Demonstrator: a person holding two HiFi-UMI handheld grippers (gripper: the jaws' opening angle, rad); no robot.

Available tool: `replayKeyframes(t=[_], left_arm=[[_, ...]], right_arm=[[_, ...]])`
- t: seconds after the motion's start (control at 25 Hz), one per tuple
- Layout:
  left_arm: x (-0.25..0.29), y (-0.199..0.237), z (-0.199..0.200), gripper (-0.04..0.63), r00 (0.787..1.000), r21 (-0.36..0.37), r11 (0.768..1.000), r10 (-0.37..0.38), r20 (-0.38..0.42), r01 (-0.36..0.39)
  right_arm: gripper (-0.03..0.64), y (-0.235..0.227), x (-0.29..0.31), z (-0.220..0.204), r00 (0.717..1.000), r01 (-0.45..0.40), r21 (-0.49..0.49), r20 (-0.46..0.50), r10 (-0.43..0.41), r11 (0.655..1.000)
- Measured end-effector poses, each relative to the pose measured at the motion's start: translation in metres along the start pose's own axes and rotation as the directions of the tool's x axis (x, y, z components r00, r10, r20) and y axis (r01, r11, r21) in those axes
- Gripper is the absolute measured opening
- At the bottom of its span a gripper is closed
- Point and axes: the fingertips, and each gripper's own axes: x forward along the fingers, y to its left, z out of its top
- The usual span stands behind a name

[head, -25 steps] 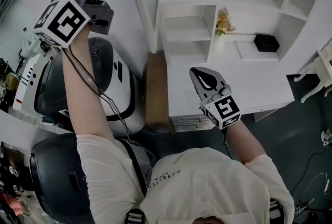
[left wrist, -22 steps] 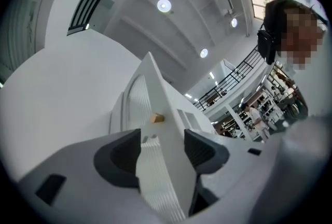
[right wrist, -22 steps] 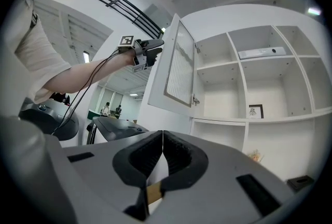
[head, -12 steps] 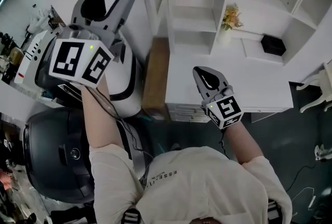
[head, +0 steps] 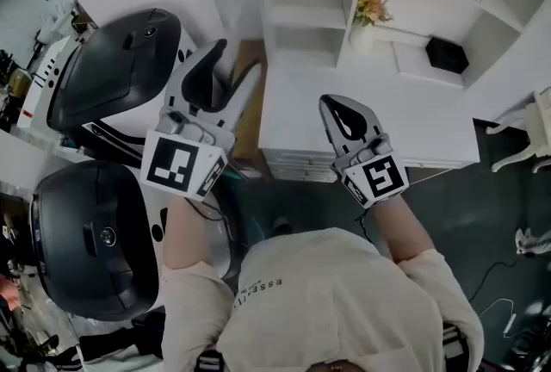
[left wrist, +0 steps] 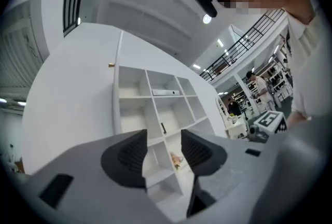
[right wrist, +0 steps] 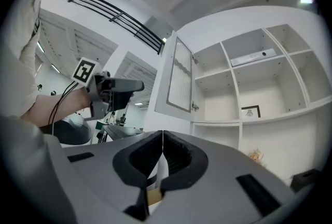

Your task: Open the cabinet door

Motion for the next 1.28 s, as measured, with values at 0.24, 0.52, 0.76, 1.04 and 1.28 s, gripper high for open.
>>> replayKeyframes(t=[0.24, 0.52, 0.76, 1.04, 1.28], left_arm=[[0.0, -0.058, -0.055, 0.153, 0.996, -0.127, 0.991, -0.059, -0.059, 0.051], [0.003, -0.07, -0.117, 0.003, 0.991, -0.231, 0.973, -0.003, -0.134, -0.028], [0.01, -0.086, -0.146, 0.002, 0.985, -0.286, 0.958, -0.029, -0.171, -0.021], [0.026, -0.088, -0.153, 0.002, 0.98, -0.248, 0.969, -0.055, -0.191, 0.006], [0.036, -0.083, -0.155, 0.002, 0.982, -0.253, 0.967, -0.062, -0.181, 0.014]], right_arm=[[0.015, -0.005, -0.012, -0.006, 1.0, 0.003, 0.029, 0.015, -0.003, 1.0], [0.015, -0.022, -0.02, -0.017, 0.999, 0.036, 0.075, 0.021, -0.038, 0.997], [0.015, -0.036, -0.021, -0.03, 0.999, 0.052, 0.094, 0.004, -0.052, 0.994], [0.014, -0.039, -0.016, -0.045, 0.998, 0.029, 0.091, -0.051, -0.025, 0.995], [0.014, -0.045, -0.012, -0.051, 0.997, 0.025, 0.101, -0.07, -0.018, 0.995]])
